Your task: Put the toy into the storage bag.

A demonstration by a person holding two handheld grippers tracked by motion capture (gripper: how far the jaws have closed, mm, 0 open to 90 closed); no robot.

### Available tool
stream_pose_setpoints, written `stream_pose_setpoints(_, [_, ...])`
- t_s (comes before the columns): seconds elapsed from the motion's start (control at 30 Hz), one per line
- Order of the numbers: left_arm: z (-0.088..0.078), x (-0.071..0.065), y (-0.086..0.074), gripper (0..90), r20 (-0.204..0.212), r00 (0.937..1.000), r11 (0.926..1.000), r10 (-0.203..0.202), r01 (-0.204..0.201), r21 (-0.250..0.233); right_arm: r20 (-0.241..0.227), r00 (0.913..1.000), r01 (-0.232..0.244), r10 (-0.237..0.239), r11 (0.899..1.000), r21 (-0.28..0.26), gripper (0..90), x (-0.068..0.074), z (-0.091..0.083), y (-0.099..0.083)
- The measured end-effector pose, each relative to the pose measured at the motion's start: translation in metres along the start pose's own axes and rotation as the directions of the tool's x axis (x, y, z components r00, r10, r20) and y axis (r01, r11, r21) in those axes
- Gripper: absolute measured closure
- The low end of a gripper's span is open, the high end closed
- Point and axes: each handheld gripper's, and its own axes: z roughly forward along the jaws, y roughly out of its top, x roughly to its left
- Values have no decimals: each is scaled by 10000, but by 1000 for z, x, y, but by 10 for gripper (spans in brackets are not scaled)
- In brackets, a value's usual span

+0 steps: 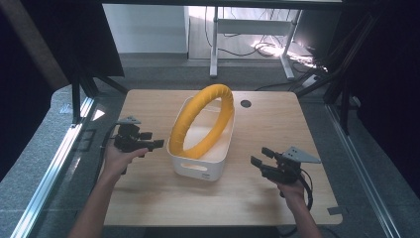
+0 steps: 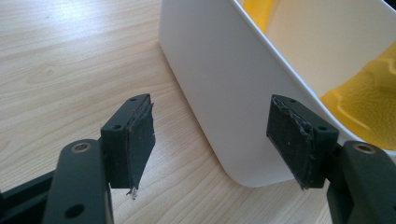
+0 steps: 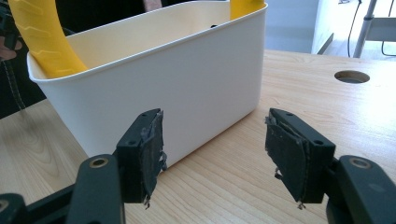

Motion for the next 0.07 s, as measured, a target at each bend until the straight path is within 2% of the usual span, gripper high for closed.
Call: stream_pose_setpoints(0.07, [0,0,-1,322,-24,10000,10000,-2,2,-59,15,10000,51,-51,10000,-18,372,0,0,0])
